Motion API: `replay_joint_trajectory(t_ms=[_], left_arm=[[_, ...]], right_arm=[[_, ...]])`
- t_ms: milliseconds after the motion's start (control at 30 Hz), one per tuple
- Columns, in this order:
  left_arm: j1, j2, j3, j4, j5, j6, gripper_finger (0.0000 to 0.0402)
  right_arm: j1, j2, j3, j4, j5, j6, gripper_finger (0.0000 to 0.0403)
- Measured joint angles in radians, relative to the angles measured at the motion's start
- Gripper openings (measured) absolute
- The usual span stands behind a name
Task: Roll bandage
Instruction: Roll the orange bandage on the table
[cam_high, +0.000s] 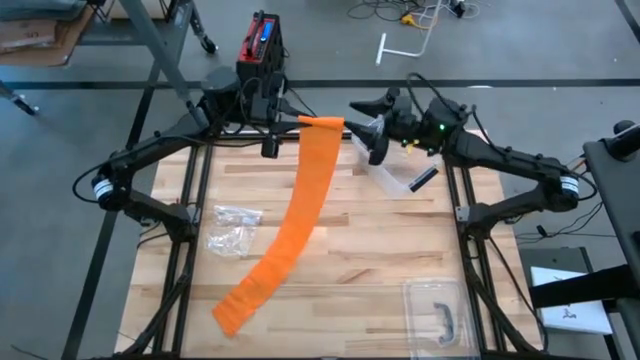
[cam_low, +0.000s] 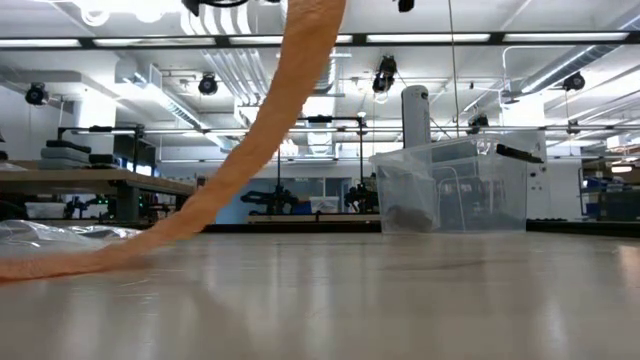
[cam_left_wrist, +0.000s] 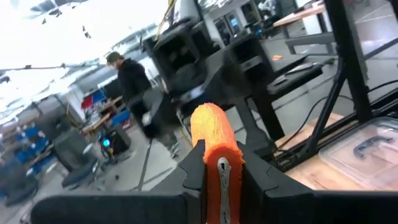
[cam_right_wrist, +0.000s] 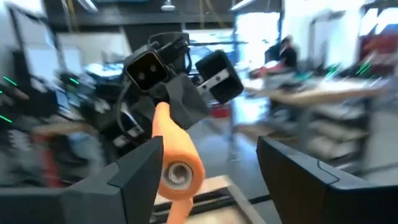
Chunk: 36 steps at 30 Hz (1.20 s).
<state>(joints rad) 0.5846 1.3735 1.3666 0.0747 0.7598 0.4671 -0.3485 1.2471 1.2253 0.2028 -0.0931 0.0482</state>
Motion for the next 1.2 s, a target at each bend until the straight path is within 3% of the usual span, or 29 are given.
replay_joint_trajectory(t_ms=[167,367,667,1200], left_arm=[[0.0,-0.002,0.0,0.006,0.006,0.046,0.0038],[0.0,-0.002,0.0,0.013,0.005,0.104,0.0038],[0.001,-0.002,0.0,0.014,-0.026,0.134,0.0038],[0.015,-0.002,0.0,-0.01,-0.04,0.207,0.0039]], right_arm=[[-0.058,0.028,0.024,0.005,-0.184,0.282,0.0249],[-0.06,0.061,0.032,0.018,-0.21,0.458,0.0273],[-0.054,0.129,0.069,0.041,-0.225,0.536,0.0288],[-0.053,0.169,0.131,0.011,-0.22,0.562,0.021]])
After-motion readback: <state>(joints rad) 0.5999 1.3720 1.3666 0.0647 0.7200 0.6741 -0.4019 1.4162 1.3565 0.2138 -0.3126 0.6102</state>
